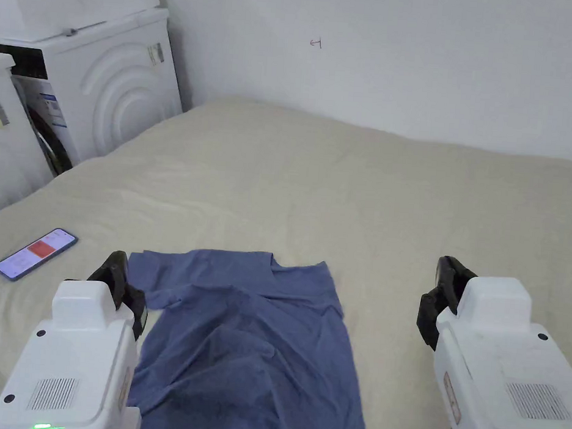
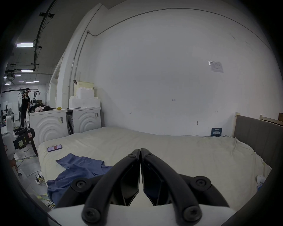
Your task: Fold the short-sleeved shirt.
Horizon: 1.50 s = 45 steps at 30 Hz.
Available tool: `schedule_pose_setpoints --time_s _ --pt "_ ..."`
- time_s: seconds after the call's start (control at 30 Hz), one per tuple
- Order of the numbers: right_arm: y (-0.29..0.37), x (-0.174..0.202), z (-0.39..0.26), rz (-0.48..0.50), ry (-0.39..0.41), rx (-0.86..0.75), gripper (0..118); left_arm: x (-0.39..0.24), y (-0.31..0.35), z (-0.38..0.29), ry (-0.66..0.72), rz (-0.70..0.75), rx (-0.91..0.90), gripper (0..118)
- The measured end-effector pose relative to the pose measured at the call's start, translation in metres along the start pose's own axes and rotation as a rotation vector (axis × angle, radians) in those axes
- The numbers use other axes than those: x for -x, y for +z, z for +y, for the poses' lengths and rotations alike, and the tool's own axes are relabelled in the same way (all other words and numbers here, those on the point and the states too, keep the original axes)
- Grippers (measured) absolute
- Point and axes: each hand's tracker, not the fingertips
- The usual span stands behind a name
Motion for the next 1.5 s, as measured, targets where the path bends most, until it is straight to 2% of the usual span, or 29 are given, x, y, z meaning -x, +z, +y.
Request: schedule_pose_setpoints --time_s 0.23,0.6,0.83,1.2,1.3,1.33,1.47,1.5 --pt "-0.003 0.013 -0.001 0.036 0.002 0.007 1 0.018 0.005 -0.007 0.0 0.033 0.017 0" --pt "-0.003 0.011 -0.001 0.032 0.02 0.013 1 0.017 -0.004 -0.009 0.016 0.007 0.055 0" --pt "-0.004 0.001 0.001 0.014 0.018 0.015 1 -0.002 -0.039 -0.007 0.061 -0.112 0.263 0" --pt "-0.008 -0.017 -0.008 -0.021 0.021 0.05 1 -0.065 -0.123 -0.037 0.042 -0.315 0.652 0" --pt "-0.009 -0.023 -0.012 -0.028 0.025 0.062 1 -0.083 -0.149 -0.052 0.059 -0.352 0.801 15" --pt "-0.01 -0.025 -0.014 -0.03 0.025 0.067 1 -0.089 -0.156 -0.058 0.062 -0.347 0.839 30" --pt "-0.011 -0.033 -0.018 -0.039 0.028 0.083 1 -0.111 -0.175 -0.081 0.022 -0.349 1.005 106" --pt "-0.011 -0.035 -0.019 -0.041 0.029 0.086 1 -0.115 -0.177 -0.085 0.01 -0.34 1.013 111"
